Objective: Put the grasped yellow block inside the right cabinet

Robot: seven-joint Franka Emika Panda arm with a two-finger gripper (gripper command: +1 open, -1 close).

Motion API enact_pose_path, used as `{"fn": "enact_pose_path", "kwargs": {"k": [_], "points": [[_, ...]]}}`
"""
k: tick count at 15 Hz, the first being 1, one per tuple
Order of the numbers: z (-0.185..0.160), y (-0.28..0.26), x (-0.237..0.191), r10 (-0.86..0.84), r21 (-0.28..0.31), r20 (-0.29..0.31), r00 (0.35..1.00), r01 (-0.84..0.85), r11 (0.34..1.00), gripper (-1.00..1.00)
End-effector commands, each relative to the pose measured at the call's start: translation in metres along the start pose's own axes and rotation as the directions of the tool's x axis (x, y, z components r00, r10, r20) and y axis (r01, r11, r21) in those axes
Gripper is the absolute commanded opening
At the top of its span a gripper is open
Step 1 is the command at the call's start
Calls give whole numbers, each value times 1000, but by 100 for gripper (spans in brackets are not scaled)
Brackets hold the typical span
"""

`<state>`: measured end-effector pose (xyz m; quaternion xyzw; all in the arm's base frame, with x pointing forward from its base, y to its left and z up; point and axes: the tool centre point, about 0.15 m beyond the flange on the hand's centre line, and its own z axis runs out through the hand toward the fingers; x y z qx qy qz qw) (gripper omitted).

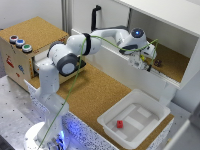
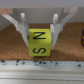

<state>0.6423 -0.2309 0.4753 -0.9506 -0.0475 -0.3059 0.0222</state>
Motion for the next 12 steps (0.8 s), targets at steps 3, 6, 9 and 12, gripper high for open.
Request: {"fn": "enact_pose_path", "kwargs": {"k": [3,6,9,12], "points": [[-29,-20,-13,38,-28,-97,995,-41,999,100],[-54,-38,-29,36,-32,-108,993,-40,999,100],[-54,-38,-29,36,-32,-108,993,-40,999,100],[-54,-38,-29,36,-32,-108,993,-40,999,100]]}}
